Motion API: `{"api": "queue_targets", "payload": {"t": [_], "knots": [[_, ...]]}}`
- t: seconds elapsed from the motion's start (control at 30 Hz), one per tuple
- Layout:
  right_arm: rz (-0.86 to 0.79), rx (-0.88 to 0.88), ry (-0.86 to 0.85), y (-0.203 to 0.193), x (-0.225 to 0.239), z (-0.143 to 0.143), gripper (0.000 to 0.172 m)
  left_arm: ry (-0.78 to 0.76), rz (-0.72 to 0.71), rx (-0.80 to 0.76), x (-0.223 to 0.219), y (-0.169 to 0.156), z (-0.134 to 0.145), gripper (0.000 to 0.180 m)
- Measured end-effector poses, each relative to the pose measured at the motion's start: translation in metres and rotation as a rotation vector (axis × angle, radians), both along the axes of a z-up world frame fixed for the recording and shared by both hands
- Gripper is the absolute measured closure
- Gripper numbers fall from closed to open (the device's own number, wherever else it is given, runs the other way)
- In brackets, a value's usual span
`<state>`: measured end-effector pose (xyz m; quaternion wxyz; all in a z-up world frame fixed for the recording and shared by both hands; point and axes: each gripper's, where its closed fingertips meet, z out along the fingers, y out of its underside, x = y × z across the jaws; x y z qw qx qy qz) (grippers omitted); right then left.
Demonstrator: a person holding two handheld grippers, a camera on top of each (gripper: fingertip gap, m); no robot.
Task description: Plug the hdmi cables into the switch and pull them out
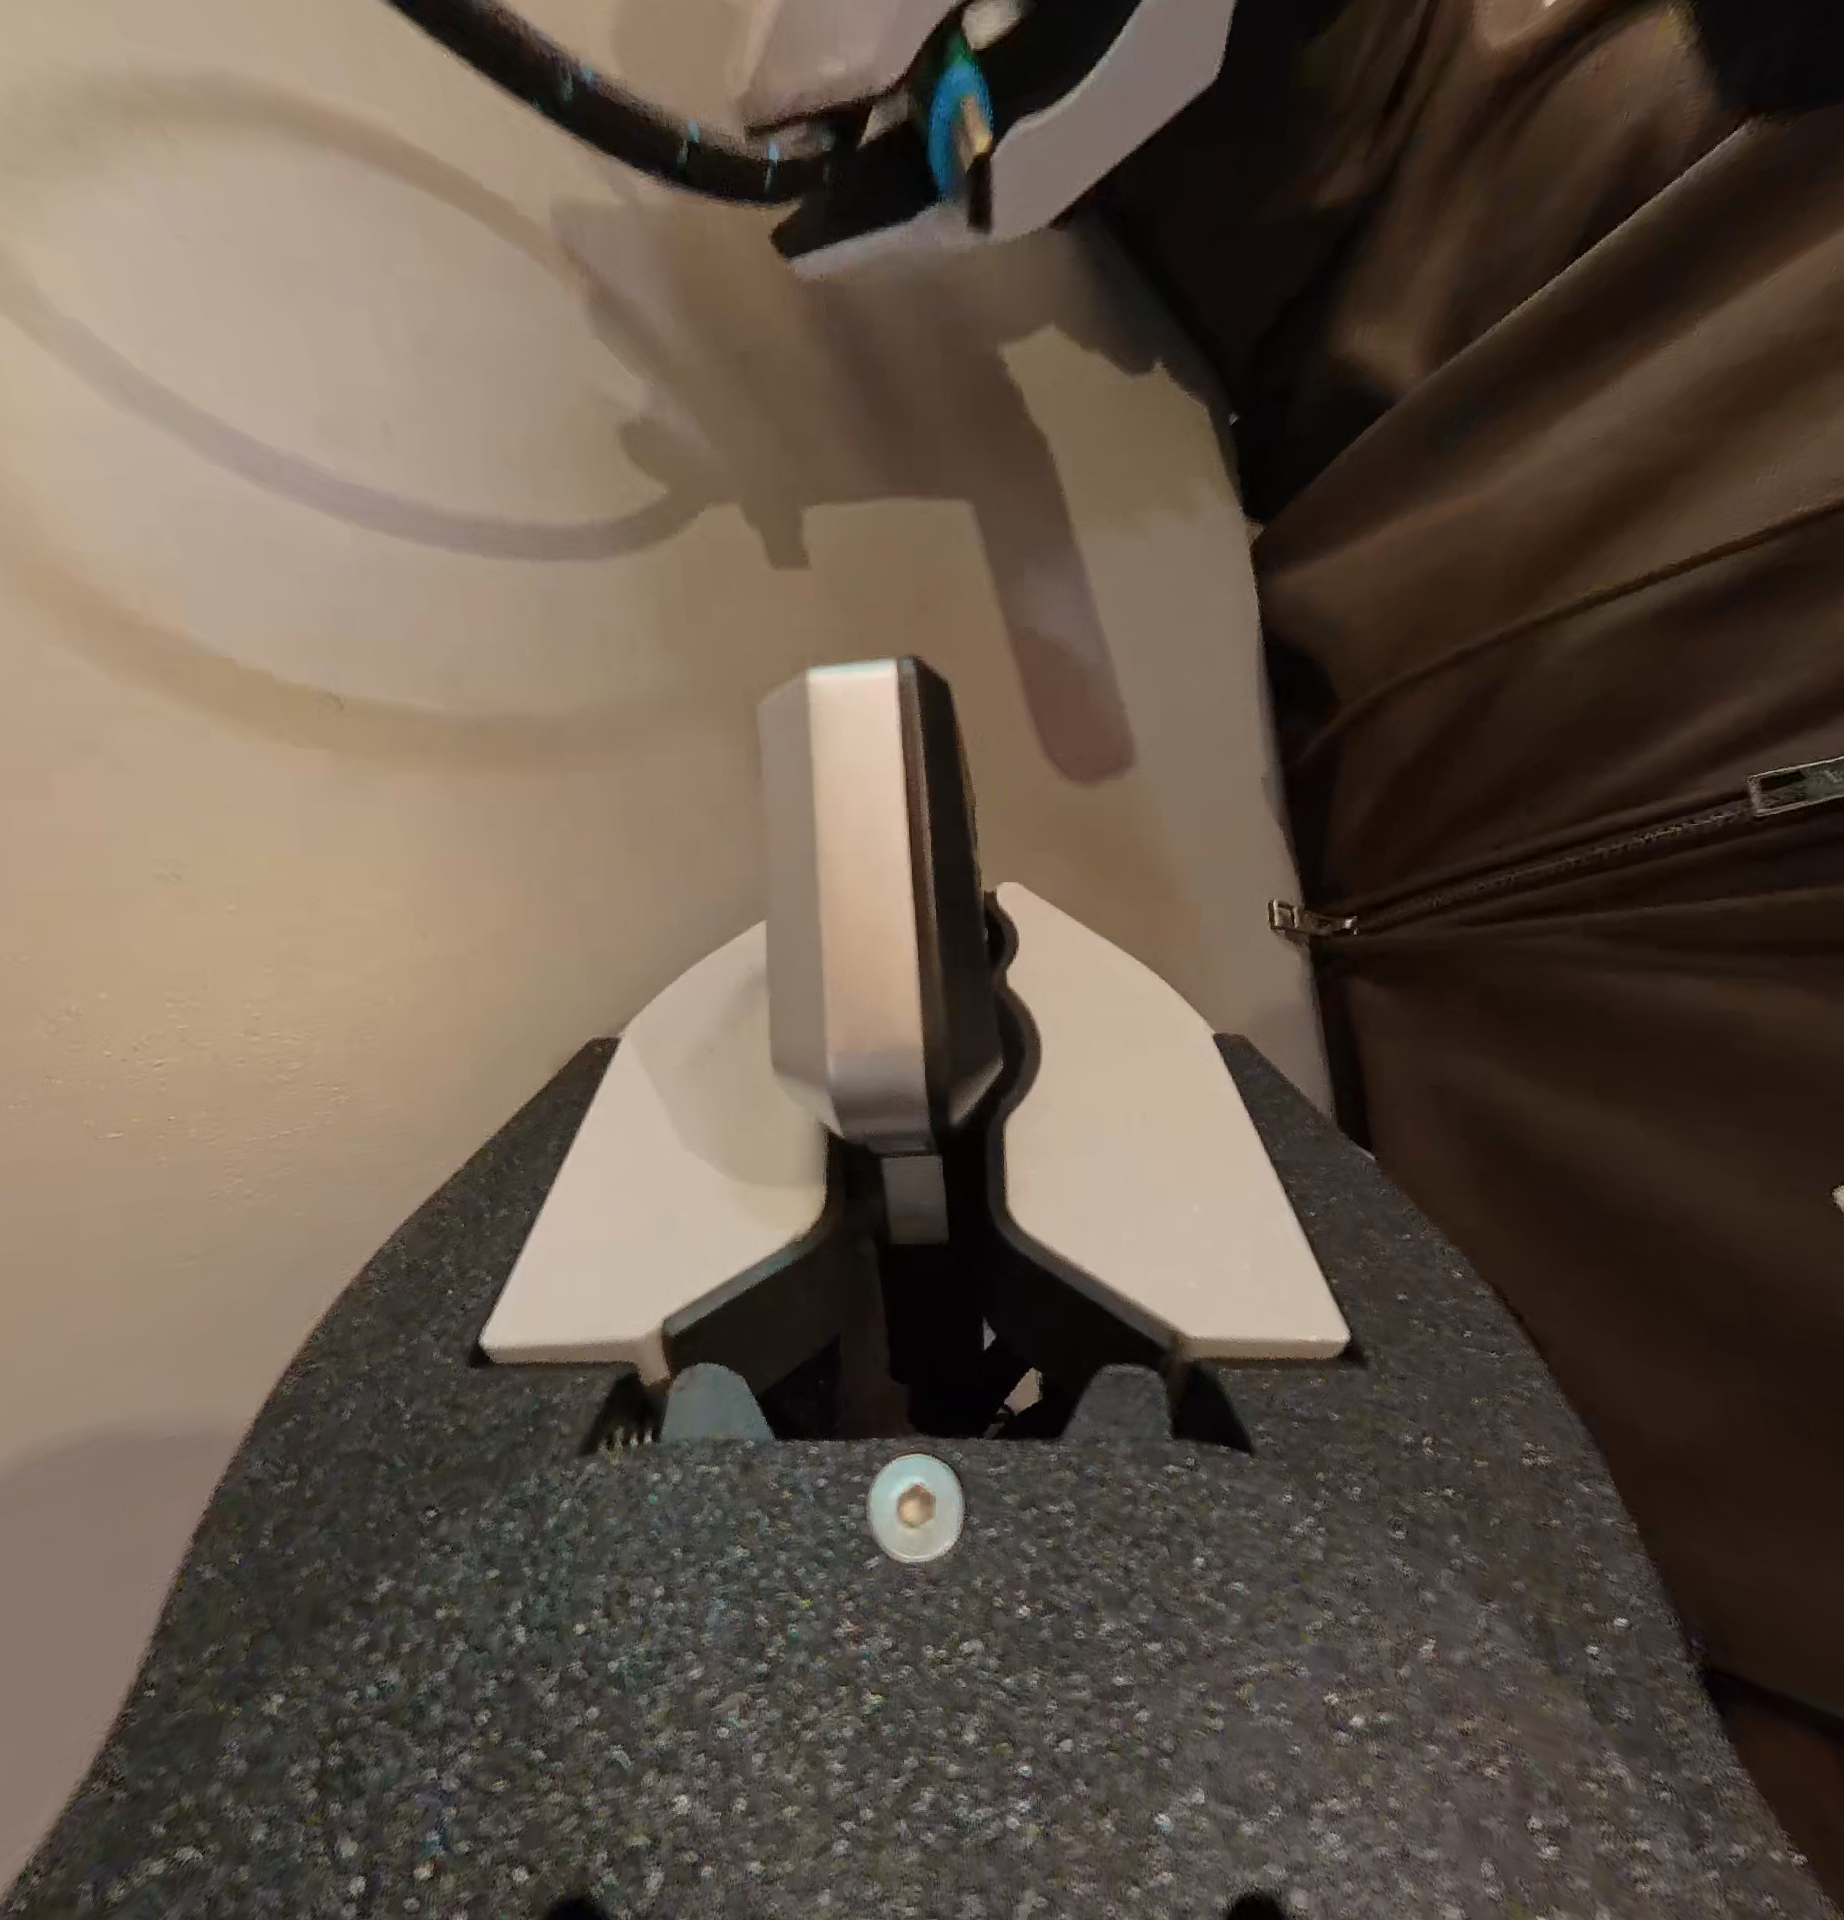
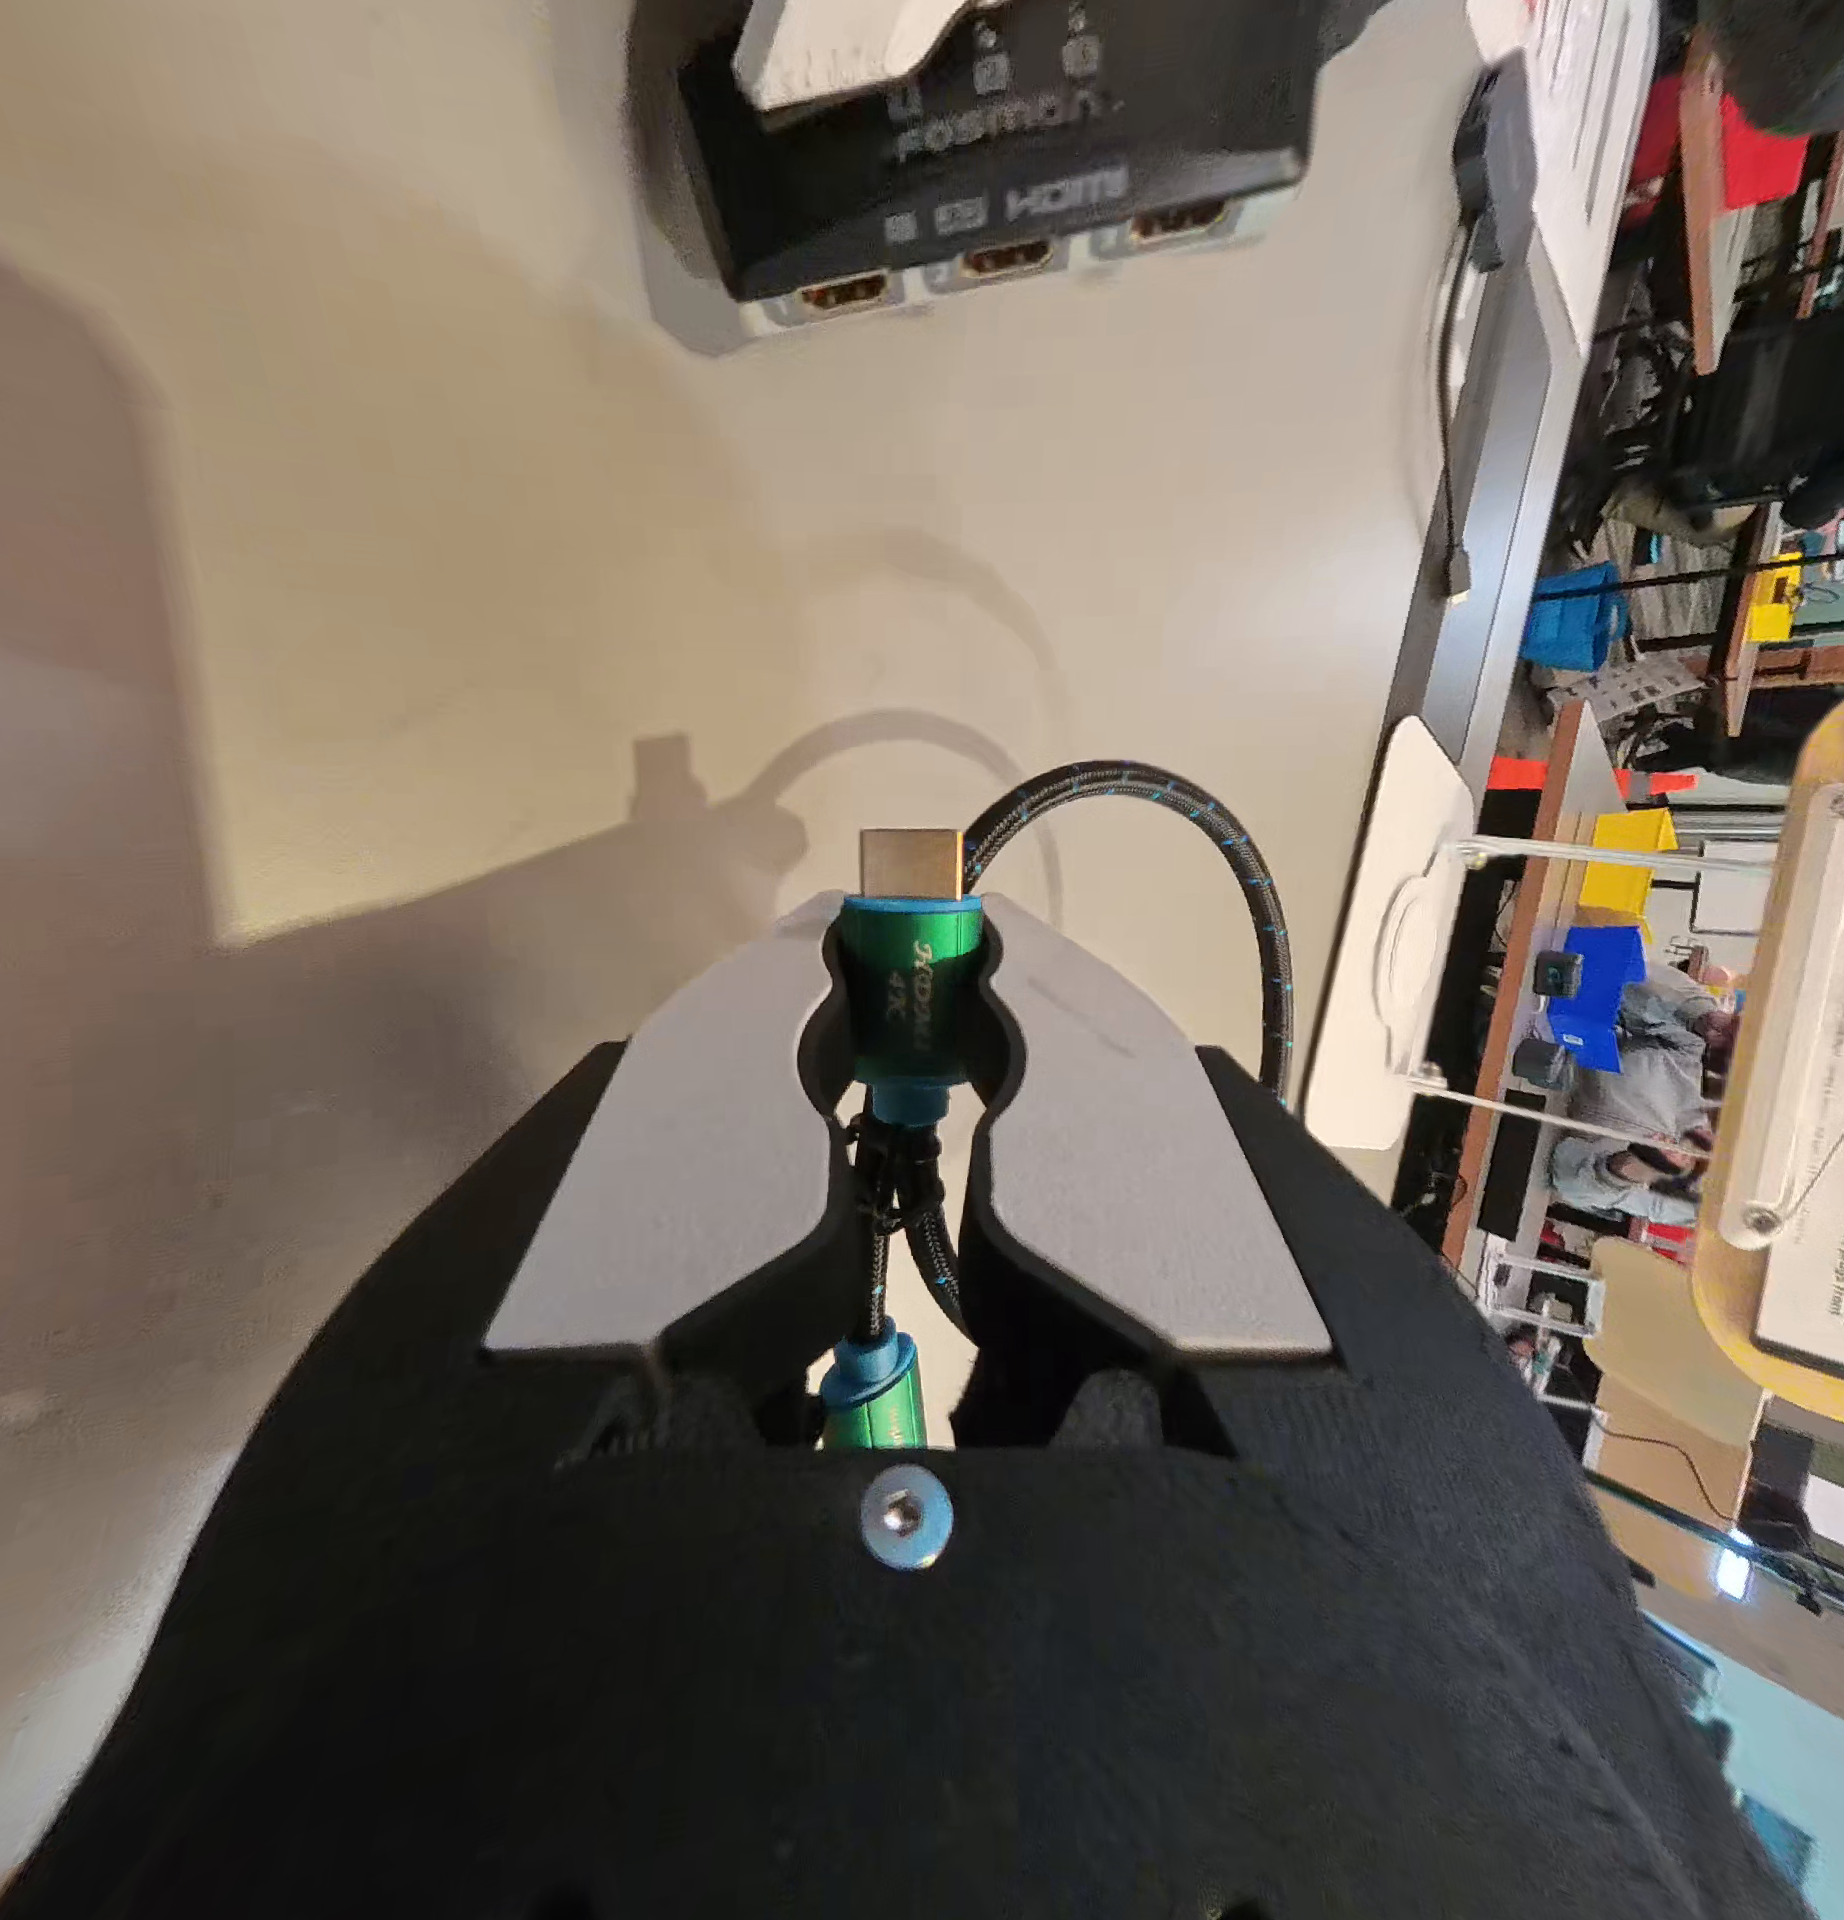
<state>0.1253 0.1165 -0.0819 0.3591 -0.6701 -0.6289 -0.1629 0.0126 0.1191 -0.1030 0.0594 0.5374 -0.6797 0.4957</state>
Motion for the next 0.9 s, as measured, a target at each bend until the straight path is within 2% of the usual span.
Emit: {"api": "queue_targets", "payload": {"t": [0.1, 0.3, 0.47, 0.53, 0.6, 0.7, 0.77, 0.9], "knots": [[-0.019, 0.018, 0.014, -0.001, 0.0, 0.005, 0.154, -0.011, 0.007, -0.016, 0.0, 0.002, 0.002, 0.157], [-0.168, 0.129, 0.141, -0.024, 0.02, 0.059, 0.154, -0.018, 0.009, -0.026, 0.0, 0.002, 0.002, 0.156], [-0.371, 0.159, 0.149, -0.089, 0.088, 0.109, 0.154, -0.019, 0.01, -0.019, 0.0, 0.002, 0.002, 0.156], [-0.452, 0.136, 0.162, -0.121, 0.122, 0.12, 0.154, -0.017, 0.009, -0.015, 0.0, 0.002, 0.002, 0.156], [-0.496, 0.086, 0.187, -0.153, 0.152, 0.12, 0.155, -0.018, 0.008, -0.014, 0.0, 0.002, 0.002, 0.156], [-0.513, -0.052, 0.274, -0.189, 0.179, 0.098, 0.155, -0.016, 0.006, -0.012, 0.0, 0.002, 0.001, 0.156], [-0.527, -0.139, 0.297, -0.199, 0.19, 0.078, 0.154, -0.014, 0.006, -0.014, 0.0, 0.002, 0.001, 0.156], [-0.57, -0.273, 0.211, -0.199, 0.213, 0.039, 0.154, -0.013, 0.009, -0.013, 0.001, 0.002, 0.001, 0.156]]}}
